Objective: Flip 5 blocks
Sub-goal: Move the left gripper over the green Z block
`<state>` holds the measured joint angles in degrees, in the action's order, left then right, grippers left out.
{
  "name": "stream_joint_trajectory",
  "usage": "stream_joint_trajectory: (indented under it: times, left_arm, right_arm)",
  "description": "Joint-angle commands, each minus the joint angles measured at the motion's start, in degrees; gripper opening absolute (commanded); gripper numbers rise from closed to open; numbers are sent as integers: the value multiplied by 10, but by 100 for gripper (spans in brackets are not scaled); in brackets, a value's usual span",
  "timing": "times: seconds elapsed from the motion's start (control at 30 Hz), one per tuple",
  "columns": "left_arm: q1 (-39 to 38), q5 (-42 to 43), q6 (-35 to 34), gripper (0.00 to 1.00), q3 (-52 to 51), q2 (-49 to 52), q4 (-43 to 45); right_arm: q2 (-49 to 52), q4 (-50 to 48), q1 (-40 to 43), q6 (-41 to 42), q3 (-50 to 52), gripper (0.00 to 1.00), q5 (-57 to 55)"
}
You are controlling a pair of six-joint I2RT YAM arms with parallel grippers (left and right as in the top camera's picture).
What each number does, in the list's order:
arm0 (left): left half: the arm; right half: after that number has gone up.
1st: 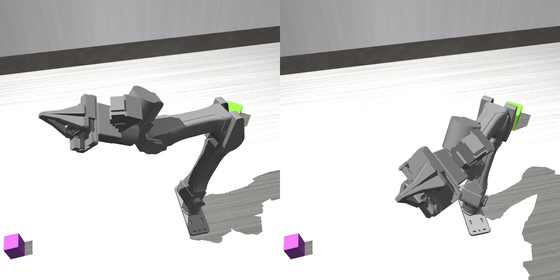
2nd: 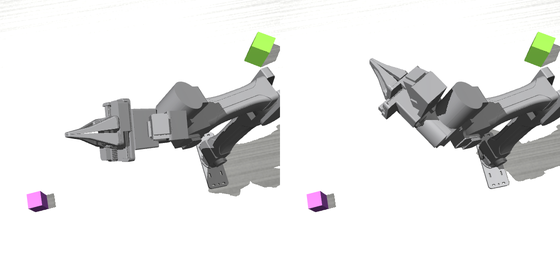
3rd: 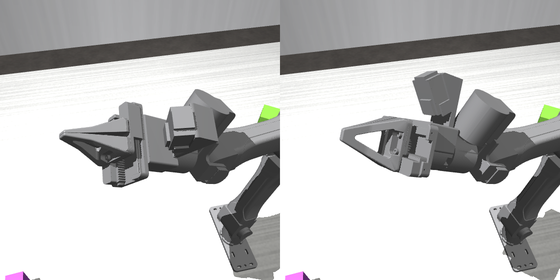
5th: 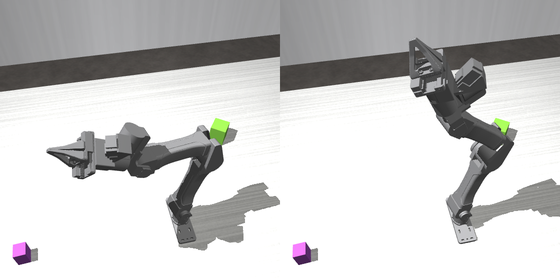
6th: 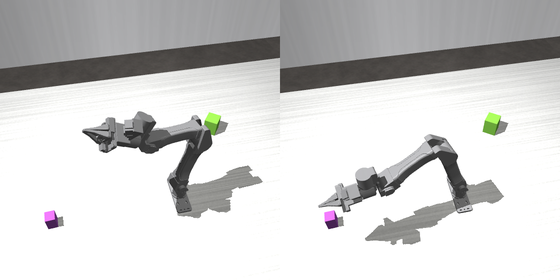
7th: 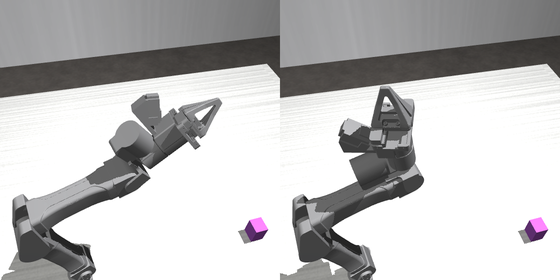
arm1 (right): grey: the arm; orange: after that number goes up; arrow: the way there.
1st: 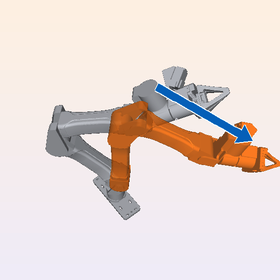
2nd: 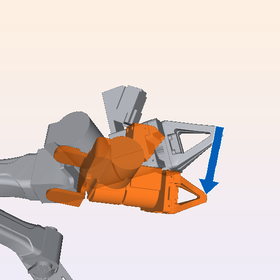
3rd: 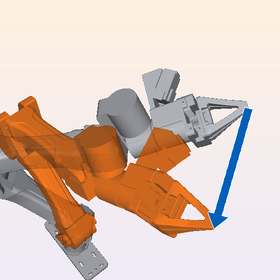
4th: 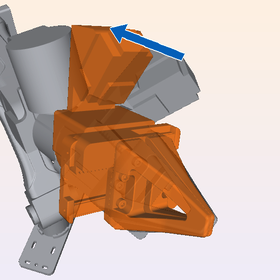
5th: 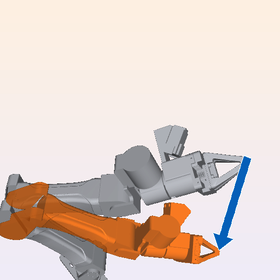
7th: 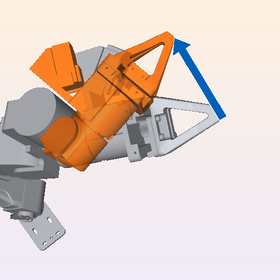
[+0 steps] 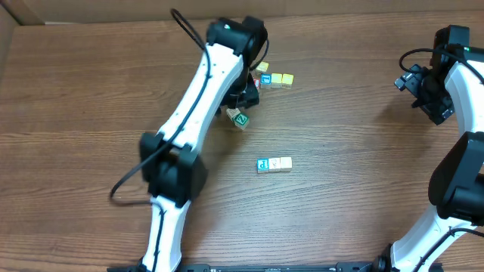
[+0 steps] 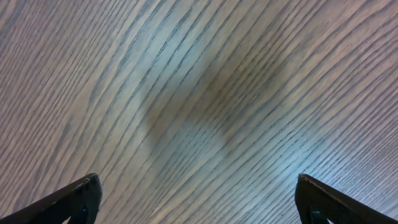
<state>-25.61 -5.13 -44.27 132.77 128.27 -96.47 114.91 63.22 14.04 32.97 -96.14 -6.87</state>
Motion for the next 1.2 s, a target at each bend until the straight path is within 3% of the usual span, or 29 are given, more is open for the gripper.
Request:
stream_joint_trajectory:
  times: [0.0, 0.23, 0.37, 0.63, 0.8, 1.07, 1.17]
  left_arm:
    - [-23, -19, 0, 65, -1, -78, -4]
    - [-50, -14, -7, 63, -54, -101, -4]
    - [-60, -69, -49, 65, -138, -153, 13]
    - [-17, -9, -70, 64, -294, -189, 191]
    - [4, 70, -37, 62, -367, -189, 291]
    - [19, 77, -44, 58, -421, -189, 382]
    - [15, 75, -59, 69, -420, -189, 403]
  right_arm:
    - [-16, -1, 0, -2, -10, 100, -6]
    - [-16, -1, 0, -2, -10, 100, -6]
    - [-16, -1, 0, -2, -10, 100, -6]
    - [-16, -1, 0, -2, -10, 100, -6]
    - [-16, -1, 0, -2, -10, 100, -6]
    - [-16, -1, 0, -2, -10, 100, -6]
    - [-16, -1, 0, -2, -10, 100, -6]
